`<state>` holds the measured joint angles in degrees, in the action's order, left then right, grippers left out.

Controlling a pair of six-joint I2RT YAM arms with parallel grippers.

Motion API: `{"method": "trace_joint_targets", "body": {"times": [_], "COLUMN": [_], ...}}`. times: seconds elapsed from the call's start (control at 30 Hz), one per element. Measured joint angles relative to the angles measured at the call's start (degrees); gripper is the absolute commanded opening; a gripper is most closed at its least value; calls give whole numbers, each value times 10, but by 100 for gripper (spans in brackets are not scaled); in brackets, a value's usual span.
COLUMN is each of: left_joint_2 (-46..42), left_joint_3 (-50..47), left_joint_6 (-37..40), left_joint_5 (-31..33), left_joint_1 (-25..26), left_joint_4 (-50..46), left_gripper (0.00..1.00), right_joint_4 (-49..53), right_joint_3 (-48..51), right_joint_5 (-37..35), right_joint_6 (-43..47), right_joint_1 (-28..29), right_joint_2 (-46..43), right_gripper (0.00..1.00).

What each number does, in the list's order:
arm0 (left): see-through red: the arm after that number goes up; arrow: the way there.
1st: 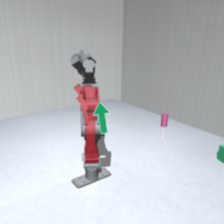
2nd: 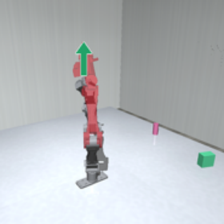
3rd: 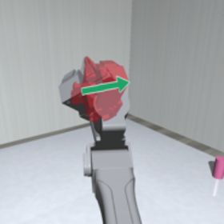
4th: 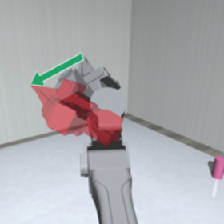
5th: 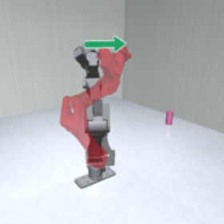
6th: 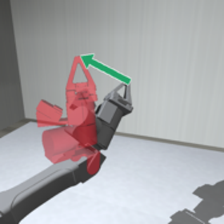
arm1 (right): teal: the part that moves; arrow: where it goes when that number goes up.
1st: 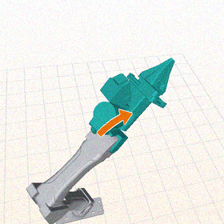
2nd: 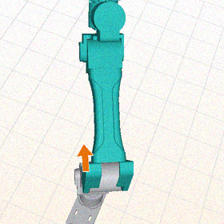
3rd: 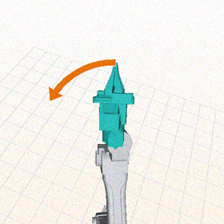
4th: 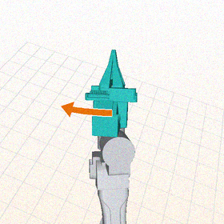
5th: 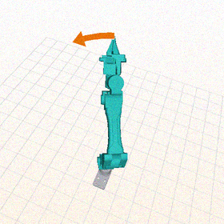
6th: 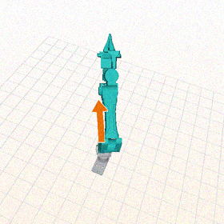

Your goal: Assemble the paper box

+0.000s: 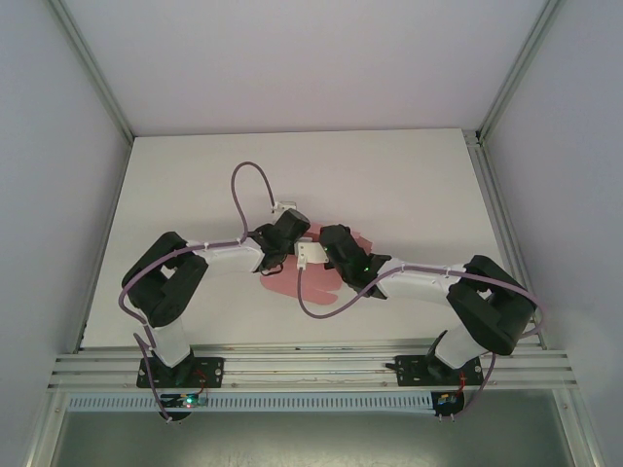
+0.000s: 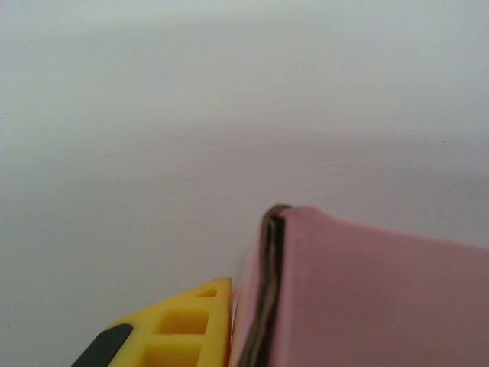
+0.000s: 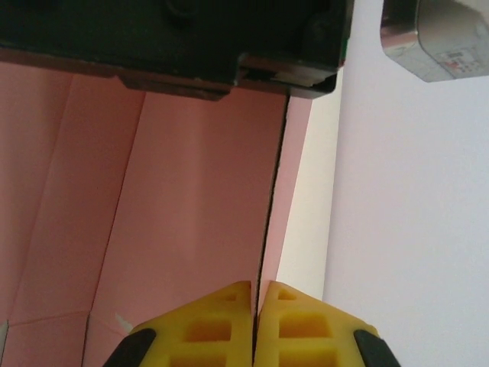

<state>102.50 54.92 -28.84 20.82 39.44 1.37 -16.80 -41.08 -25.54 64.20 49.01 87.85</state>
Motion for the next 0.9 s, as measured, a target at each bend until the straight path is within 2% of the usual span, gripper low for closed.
{"method": "trace_joint_targets", "body": {"times": [0.13,0.17,0.2,0.23,0.33,0.43,0.5,0.6,0.7,0.8,0.9], "left_joint_2": [0,0,-1,-1,-1,0,0,0,0,0,1], "left_joint_3": [-23,-29,-37,-42,-47,-47,-47,-47,-47,-47,-47], "left_joint_6": [30,38,46,51,66,79,87,96,102,105,105], "left_joint_5": [0,2,3,3,2,-1,-3,-7,-11,-14,-16], "left_joint_1": [0,-1,-2,-4,-9,-12,-13,-13,-13,-13,-13], "left_joint_4": [50,66,82,93,110,112,114,116,116,119,120], "left_gripper": [12,12,12,12,12,13,13,13,12,13,13], "right_joint_4": [18,26,38,49,79,98,95,66,50,68,72], "right_joint_3": [-2,-3,-2,-1,14,35,53,66,46,-19,-82], "right_joint_5": [12,16,24,32,70,131,181,226,237,236,230], "right_joint_6": [-26,-37,-49,-58,-92,-132,-166,-231,-315,-392,-447], "right_joint_1": [-3,-7,-12,-17,-30,-40,-51,-76,-118,-156,-170], "right_joint_2": [-1,-4,-11,-22,-87,-188,-261,-320,-313,-248,-169], "right_gripper": [38,53,86,98,98,98,98,98,98,98,98]}}
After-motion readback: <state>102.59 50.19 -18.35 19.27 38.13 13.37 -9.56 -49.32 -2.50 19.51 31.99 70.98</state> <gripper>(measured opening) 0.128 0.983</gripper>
